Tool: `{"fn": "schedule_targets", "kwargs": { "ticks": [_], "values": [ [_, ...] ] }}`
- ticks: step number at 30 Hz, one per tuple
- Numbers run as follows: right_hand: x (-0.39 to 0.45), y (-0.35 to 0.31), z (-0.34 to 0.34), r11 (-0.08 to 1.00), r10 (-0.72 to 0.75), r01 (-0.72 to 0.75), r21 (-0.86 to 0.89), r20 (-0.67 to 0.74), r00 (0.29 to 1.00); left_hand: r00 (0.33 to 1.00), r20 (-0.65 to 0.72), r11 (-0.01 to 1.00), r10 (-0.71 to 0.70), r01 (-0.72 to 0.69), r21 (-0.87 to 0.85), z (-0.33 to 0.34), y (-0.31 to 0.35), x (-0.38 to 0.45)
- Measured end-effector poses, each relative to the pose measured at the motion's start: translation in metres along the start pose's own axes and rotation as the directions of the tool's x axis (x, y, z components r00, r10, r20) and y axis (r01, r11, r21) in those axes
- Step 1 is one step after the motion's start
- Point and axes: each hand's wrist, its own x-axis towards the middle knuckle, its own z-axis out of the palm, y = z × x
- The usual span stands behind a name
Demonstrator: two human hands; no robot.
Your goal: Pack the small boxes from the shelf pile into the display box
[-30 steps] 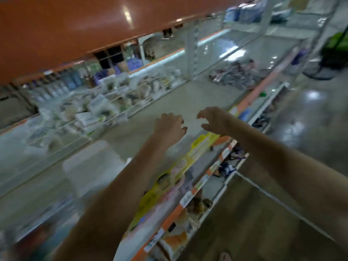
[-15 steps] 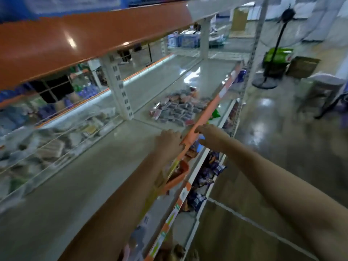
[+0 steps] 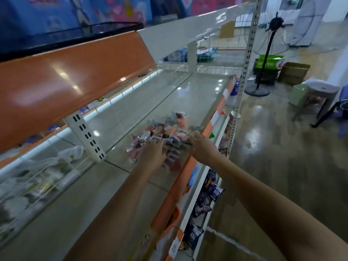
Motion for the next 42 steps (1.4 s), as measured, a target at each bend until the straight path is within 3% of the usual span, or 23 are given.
{"fn": "schedule_targets", "kwargs": {
  "ticks": [7, 15, 20, 26, 30, 34, 36, 42],
  "values": [
    [0.04, 0.023, 0.004, 0.994, -0.088, 0.087, -0.066, -0.012, 0.996, 0.997, -0.023, 0.994, -0.079, 0.08, 0.07, 0.007, -0.002, 0.022],
    [0.057, 0.033, 0.009, 0.982, -0.182, 0.18, -0.054, -0.039, 0.982, 0.995, -0.084, 0.996, -0.059, 0.064, 0.059, 0.011, -0.003, 0.029],
    [0.061, 0.042, 0.004, 0.969, -0.182, 0.182, 0.167, -0.021, 0.983, 0.983, -0.15, 0.995, -0.102, 0.1, -0.023, 0.013, -0.004, 0.024],
    [0.064, 0.047, 0.005, 0.879, -0.253, 0.244, 0.41, -0.034, 0.967, 0.952, -0.229, 0.976, -0.203, 0.178, -0.126, 0.015, -0.006, 0.009],
    [0.065, 0.04, 0.01, 0.74, -0.251, 0.175, 0.65, 0.026, 0.968, 0.927, -0.237, 0.95, -0.291, 0.252, -0.182, 0.014, -0.011, -0.011],
    [0.055, 0.009, 0.012, 0.525, -0.293, 0.03, 0.851, 0.147, 0.945, 0.894, -0.281, 0.933, -0.349, 0.304, -0.191, 0.007, -0.021, -0.046],
    [0.046, -0.011, 0.013, 0.477, -0.33, 0.006, 0.879, 0.173, 0.928, 0.861, -0.332, 0.921, -0.386, 0.338, -0.195, 0.0, -0.027, -0.07],
    [0.006, -0.088, 0.015, 0.467, -0.507, 0.047, 0.883, 0.224, 0.832, 0.774, -0.404, 0.873, -0.488, 0.434, -0.223, -0.023, -0.053, -0.161]
  ]
}}
